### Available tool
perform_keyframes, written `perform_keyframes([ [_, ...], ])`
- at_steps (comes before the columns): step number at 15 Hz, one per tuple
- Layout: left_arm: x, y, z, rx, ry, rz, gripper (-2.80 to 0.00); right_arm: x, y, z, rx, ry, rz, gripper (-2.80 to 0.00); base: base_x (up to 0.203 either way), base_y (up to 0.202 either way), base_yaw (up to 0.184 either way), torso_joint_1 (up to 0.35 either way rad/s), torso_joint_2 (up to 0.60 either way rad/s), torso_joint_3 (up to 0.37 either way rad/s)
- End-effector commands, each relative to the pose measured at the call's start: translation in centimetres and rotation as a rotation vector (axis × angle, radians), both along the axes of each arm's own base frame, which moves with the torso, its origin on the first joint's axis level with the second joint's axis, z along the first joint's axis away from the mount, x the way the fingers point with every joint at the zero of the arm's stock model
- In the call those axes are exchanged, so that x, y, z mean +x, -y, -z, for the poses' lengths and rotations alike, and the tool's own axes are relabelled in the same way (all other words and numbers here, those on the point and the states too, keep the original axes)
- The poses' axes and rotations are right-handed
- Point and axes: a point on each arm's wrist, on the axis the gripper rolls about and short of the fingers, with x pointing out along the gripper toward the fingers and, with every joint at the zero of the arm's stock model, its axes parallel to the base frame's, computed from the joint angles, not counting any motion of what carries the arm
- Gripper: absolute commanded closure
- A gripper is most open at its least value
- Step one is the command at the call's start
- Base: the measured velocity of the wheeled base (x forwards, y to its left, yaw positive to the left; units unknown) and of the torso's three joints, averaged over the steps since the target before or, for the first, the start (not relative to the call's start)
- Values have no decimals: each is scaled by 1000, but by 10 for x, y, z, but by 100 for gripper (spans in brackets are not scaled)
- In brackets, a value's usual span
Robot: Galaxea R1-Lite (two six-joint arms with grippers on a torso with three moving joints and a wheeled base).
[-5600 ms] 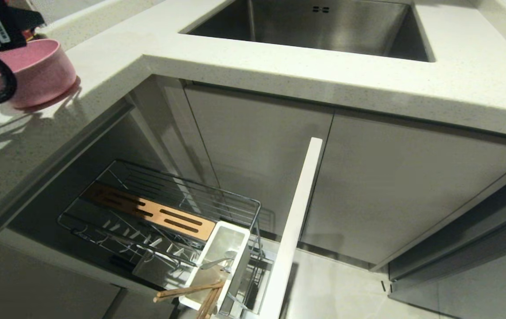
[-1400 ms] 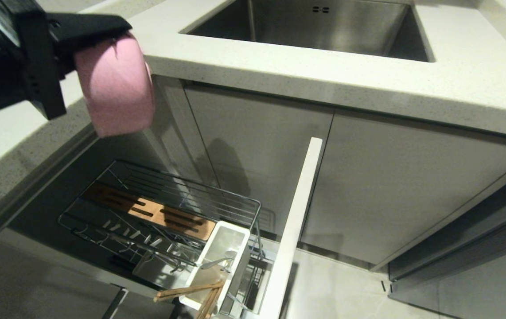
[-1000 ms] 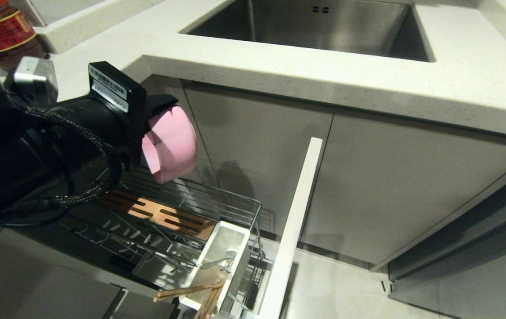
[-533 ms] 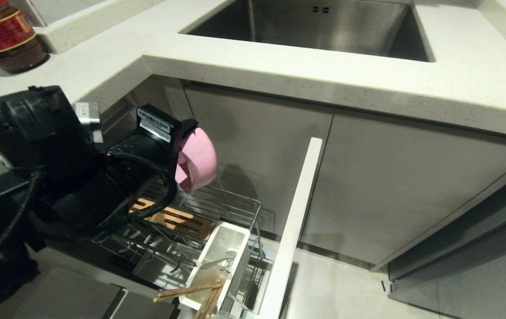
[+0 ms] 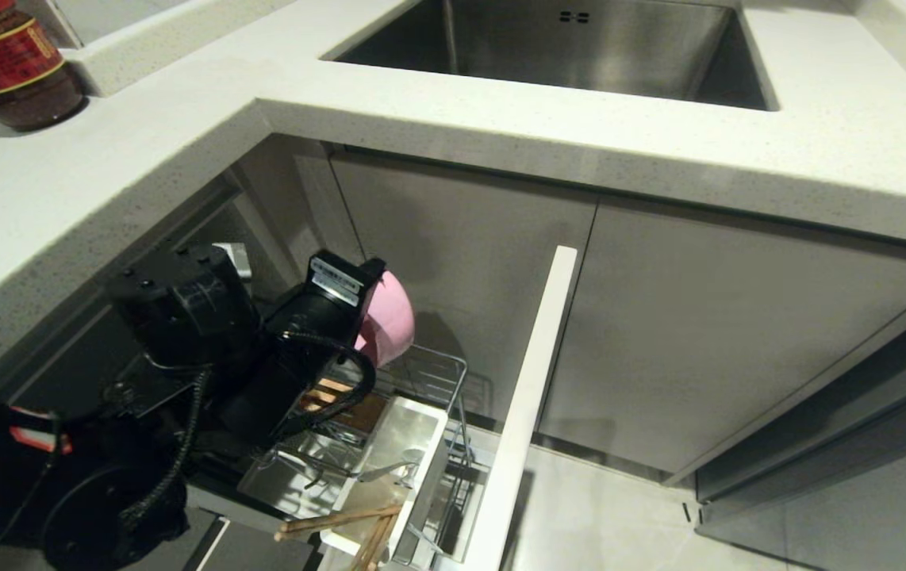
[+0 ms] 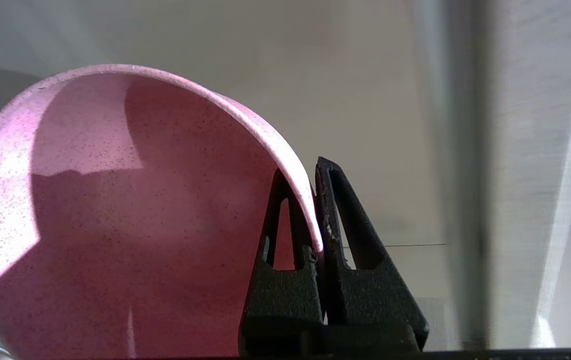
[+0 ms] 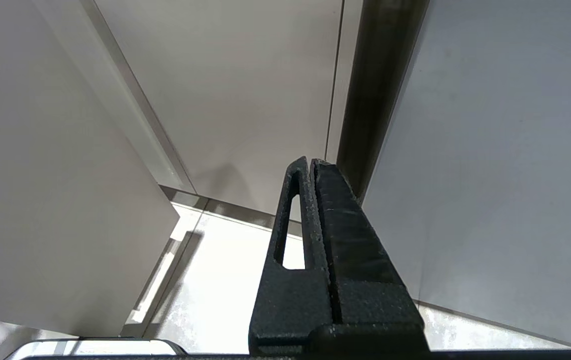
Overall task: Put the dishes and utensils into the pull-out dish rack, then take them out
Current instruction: Pick up the bowl and place it in the cupboard
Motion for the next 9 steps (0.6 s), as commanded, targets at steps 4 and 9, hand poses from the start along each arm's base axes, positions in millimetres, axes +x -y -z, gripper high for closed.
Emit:
perform_keyframes([
  [4,27,6,33,-2,-4,-36,0,2,0,7,0,-25,0,0,0,0,0,0,0,0],
  [9,40,5,47,-18,21,-57,0,2,0,7,0,-25,0,0,0,0,0,0,0,0],
])
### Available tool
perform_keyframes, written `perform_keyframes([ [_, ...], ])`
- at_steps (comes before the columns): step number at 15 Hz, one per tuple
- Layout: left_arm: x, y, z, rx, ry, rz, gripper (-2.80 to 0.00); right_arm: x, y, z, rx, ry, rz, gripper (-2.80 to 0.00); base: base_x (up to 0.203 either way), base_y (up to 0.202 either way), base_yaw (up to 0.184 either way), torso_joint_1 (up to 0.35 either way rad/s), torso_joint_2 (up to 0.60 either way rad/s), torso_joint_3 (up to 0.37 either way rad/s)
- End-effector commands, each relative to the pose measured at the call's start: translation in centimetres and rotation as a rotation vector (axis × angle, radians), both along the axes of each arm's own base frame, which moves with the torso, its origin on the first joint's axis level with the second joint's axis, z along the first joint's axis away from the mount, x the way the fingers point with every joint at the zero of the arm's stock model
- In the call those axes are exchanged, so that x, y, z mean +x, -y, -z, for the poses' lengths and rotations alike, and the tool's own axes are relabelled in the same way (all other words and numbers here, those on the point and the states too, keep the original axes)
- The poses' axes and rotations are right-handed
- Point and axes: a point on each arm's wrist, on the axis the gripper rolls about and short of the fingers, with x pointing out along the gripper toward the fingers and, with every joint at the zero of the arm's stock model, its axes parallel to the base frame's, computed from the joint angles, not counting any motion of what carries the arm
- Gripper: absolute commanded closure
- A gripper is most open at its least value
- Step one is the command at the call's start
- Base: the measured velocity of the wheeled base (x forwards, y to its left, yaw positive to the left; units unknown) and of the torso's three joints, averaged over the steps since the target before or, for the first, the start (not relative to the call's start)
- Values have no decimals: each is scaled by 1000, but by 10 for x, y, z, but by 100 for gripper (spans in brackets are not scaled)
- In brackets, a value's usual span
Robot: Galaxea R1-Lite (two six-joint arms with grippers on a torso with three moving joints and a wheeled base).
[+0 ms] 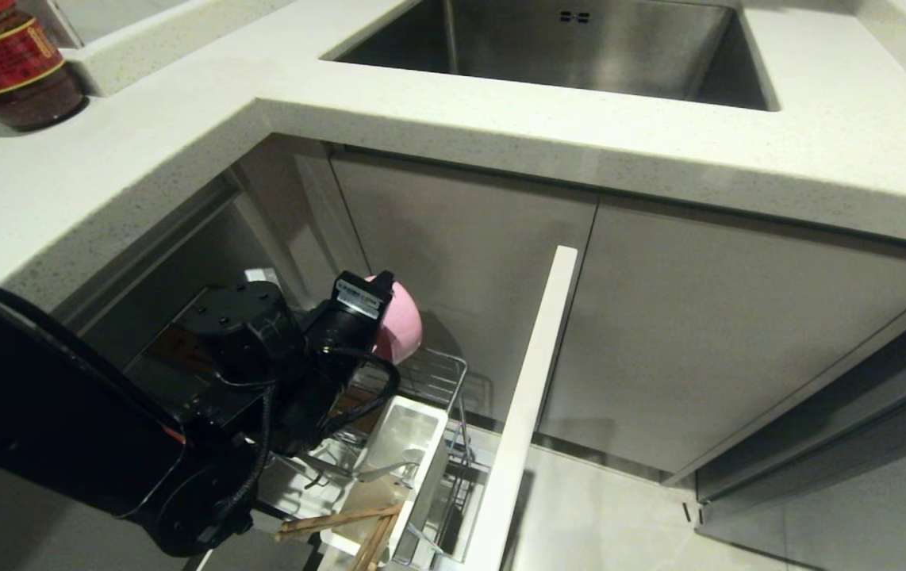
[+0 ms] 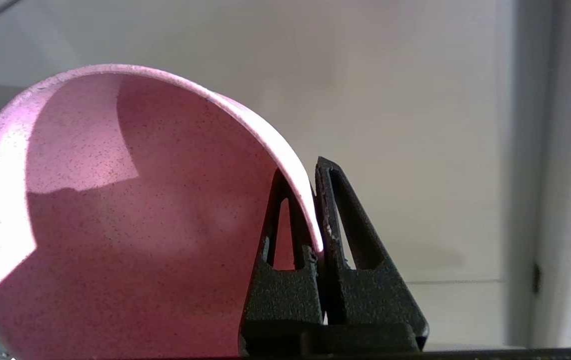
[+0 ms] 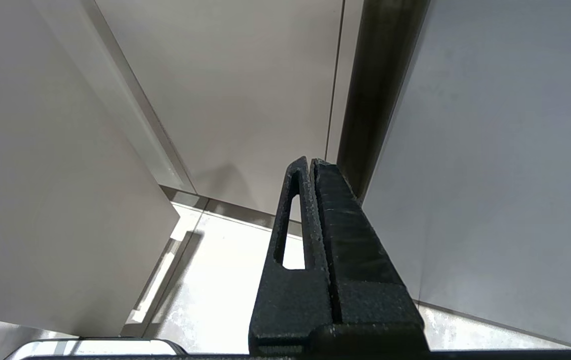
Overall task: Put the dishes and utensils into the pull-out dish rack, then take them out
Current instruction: Pick up the bowl and place it in the cupboard
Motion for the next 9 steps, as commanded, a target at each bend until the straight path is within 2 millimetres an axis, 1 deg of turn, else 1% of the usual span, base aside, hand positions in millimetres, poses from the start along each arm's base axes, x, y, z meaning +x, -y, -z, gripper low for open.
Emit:
perform_keyframes([
  [1,9,0,14,-1,-12,-15,0,2,0,7,0,-25,0,0,0,0,0,0,0,0],
  [5,16,-1,22,-13,6,-25,0,2,0,7,0,-25,0,0,0,0,0,0,0,0],
  [9,24,0,40,3,-23,-32,0,2,0,7,0,-25,0,0,0,0,0,0,0,0],
])
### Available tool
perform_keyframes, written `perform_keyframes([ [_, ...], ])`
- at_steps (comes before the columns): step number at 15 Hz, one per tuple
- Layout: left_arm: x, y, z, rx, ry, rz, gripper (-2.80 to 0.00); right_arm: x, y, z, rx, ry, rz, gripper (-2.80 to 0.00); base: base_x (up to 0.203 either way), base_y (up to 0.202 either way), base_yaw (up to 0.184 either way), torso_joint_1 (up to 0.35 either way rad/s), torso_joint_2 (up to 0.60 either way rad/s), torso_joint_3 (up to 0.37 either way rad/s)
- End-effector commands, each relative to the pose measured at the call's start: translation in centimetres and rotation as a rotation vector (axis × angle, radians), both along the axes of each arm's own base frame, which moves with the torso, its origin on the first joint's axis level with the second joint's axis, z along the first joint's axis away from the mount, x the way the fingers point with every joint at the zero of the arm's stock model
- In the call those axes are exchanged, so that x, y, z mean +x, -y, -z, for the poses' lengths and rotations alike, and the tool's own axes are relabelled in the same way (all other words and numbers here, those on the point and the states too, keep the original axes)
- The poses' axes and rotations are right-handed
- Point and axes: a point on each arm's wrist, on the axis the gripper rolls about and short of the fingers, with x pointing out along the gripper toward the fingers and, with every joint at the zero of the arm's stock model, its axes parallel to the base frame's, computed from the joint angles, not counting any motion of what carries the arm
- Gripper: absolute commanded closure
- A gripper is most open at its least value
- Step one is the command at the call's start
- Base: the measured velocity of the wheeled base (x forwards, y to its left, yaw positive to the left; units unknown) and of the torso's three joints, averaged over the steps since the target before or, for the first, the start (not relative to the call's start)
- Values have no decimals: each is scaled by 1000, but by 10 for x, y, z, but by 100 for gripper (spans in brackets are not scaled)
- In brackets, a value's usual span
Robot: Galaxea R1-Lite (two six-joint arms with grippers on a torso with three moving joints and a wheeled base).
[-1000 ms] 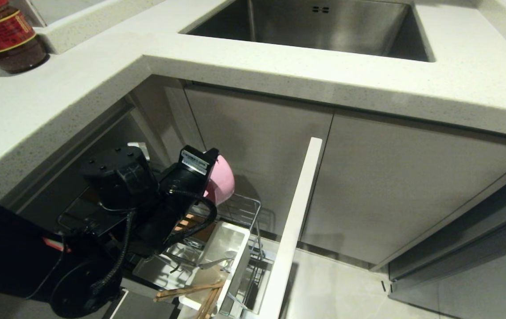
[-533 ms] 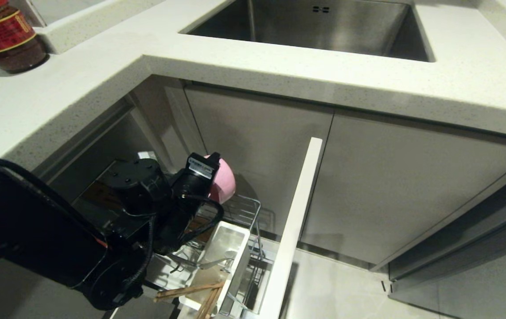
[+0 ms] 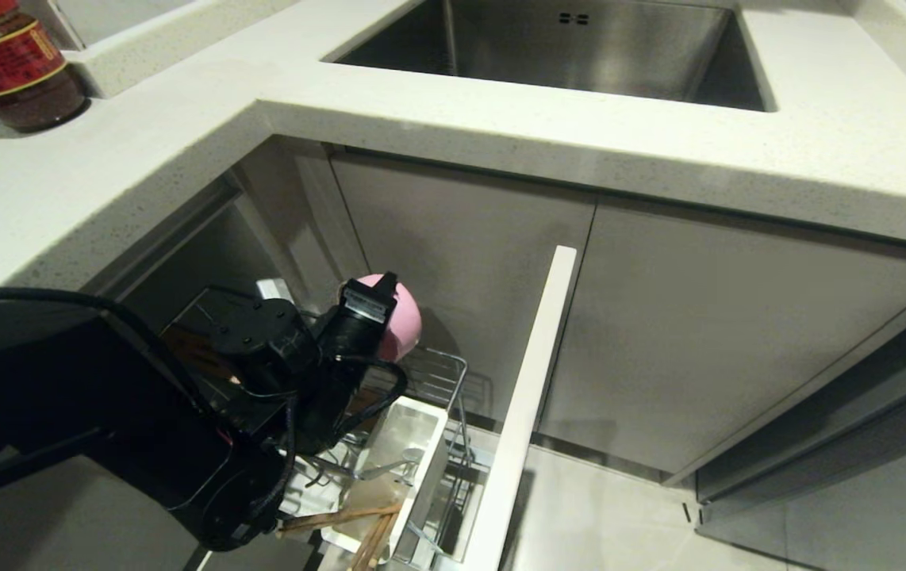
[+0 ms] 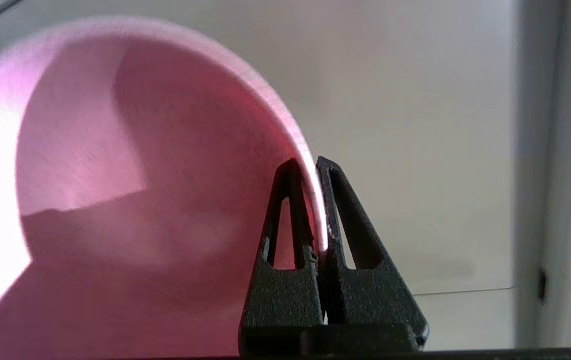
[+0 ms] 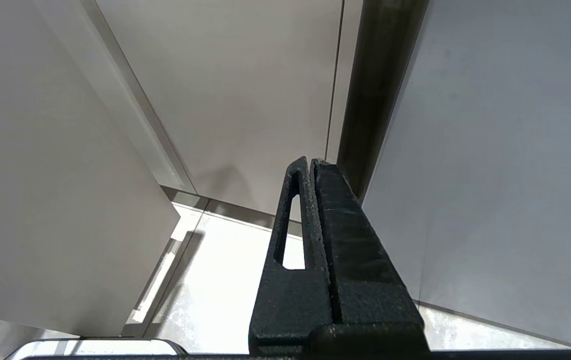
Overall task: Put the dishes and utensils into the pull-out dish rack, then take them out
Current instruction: Pick up the bowl and place it in the cupboard
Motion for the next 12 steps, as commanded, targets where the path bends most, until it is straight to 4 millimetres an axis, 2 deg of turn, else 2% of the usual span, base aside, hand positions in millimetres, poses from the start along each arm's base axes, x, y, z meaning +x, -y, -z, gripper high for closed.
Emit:
perform_keyframes([
  [1,6,2,16,17,-47,-6,0,2,0,7,0,-25,0,0,0,0,0,0,0,0],
  [8,8,2,24,28,-67,-11,0,2,0,7,0,-25,0,0,0,0,0,0,0,0],
  [10,5,2,18,19,-55,-13,0,2,0,7,0,-25,0,0,0,0,0,0,0,0],
  [12,-4,0,4,0,-23,-5,0,2,0,7,0,-25,0,0,0,0,0,0,0,0],
])
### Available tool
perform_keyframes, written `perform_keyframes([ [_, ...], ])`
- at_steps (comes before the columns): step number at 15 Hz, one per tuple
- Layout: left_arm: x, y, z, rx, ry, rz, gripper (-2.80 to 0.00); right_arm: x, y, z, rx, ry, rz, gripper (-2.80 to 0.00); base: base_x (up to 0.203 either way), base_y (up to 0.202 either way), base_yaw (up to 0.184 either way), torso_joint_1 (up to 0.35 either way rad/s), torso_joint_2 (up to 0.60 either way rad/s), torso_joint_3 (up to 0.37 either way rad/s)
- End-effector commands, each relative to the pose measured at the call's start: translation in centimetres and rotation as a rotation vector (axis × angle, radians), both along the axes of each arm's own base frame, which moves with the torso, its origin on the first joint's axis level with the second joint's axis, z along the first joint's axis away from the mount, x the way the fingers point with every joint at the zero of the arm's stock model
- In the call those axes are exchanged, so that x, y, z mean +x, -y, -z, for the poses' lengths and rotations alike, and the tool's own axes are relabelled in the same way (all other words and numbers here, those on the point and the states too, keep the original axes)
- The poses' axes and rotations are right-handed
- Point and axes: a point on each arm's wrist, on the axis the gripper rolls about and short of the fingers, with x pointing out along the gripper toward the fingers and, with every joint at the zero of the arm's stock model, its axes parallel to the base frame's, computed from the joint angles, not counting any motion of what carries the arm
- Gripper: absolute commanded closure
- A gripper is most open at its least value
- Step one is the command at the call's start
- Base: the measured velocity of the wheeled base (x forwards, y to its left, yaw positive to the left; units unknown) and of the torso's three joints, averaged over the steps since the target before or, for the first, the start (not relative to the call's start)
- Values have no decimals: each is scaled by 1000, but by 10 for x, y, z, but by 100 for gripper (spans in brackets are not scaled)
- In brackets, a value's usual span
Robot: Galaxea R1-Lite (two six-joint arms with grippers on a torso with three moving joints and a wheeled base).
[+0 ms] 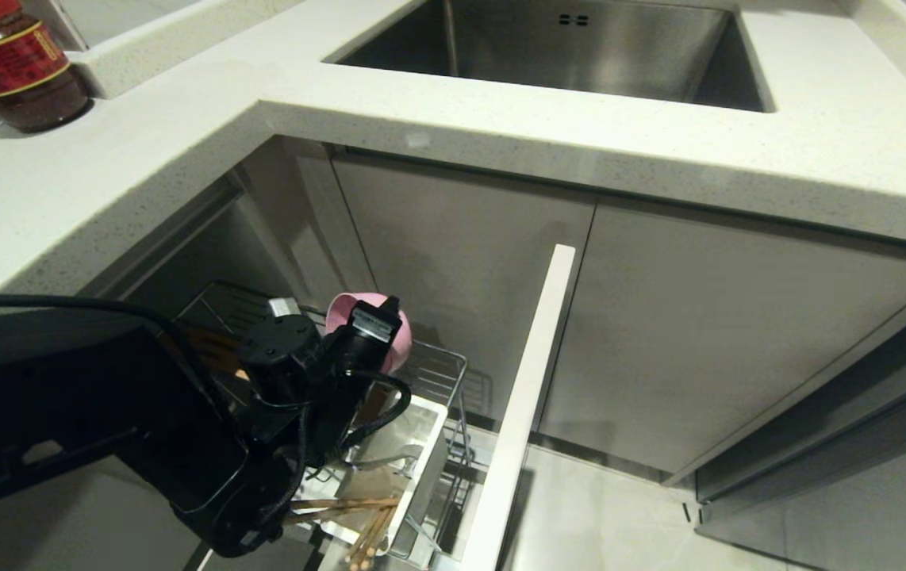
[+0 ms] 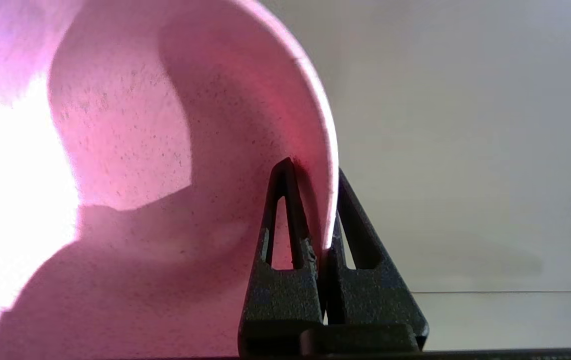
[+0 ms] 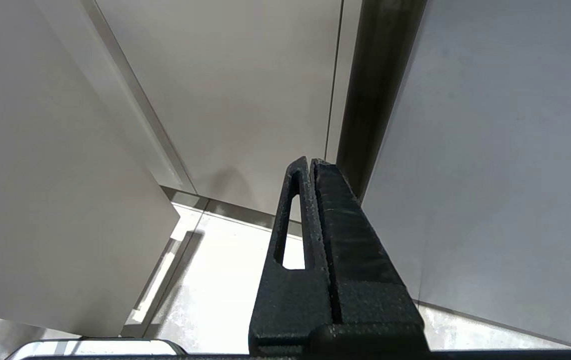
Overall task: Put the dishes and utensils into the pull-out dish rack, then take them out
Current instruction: Pick up the bowl and place it in the cupboard
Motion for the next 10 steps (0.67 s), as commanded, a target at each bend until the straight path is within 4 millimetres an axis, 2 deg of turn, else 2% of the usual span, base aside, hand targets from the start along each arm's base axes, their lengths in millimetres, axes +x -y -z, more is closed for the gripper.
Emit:
perform_keyframes([
  [1,-13,-2,-22,-42,57,13,0,2,0,7,0,-25,0,0,0,0,0,0,0,0],
  [4,-31,-8,-50,-88,124,35,0,2,0,7,0,-25,0,0,0,0,0,0,0,0],
  [5,-37,-10,-54,-103,128,45,0,2,0,7,0,-25,0,0,0,0,0,0,0,0],
  [10,-36,-10,-44,-168,75,91,0,2,0,7,0,-25,0,0,0,0,0,0,0,0],
])
